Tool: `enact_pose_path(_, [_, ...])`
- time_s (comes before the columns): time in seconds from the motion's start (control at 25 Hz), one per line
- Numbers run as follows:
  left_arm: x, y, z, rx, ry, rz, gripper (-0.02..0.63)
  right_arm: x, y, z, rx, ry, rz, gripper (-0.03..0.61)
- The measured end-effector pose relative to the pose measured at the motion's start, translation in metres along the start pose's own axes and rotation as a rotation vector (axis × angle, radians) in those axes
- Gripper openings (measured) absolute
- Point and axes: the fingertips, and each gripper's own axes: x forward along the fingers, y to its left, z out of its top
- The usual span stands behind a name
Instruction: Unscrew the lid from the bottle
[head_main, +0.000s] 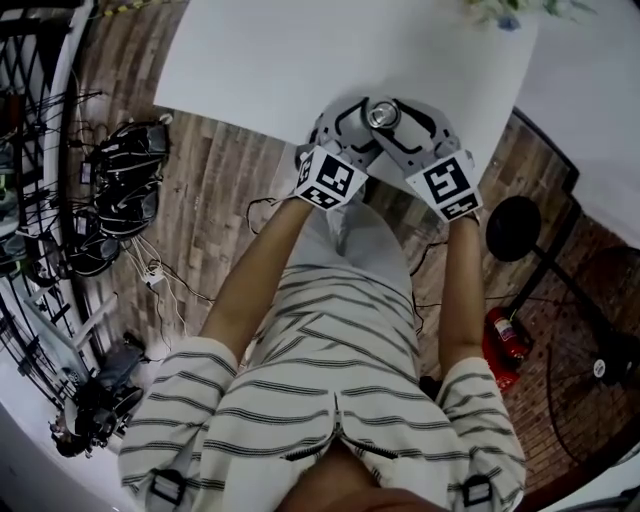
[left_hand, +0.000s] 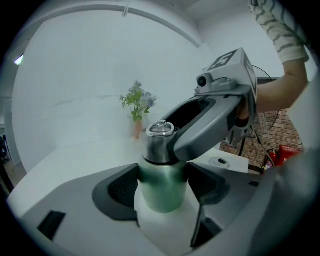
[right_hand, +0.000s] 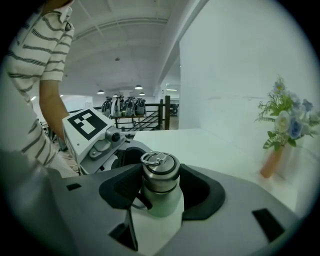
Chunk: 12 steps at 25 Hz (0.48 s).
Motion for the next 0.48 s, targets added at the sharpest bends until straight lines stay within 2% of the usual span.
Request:
enact_pose_path(0.28, [0.0005, -0.0002, 0.0006, 0.004, 0.005, -0.004, 0.31, -0.0021, 0.0031, 0.0007, -0.144, -0.041, 0.257, 0.242])
enact_pose_path(0.48, [0.0009, 0.0013, 0.0013, 0.007, 0.007, -0.015, 0.31, -0.0021, 0.0035, 0.0017, -0.232, -0.001, 0.447, 0.244])
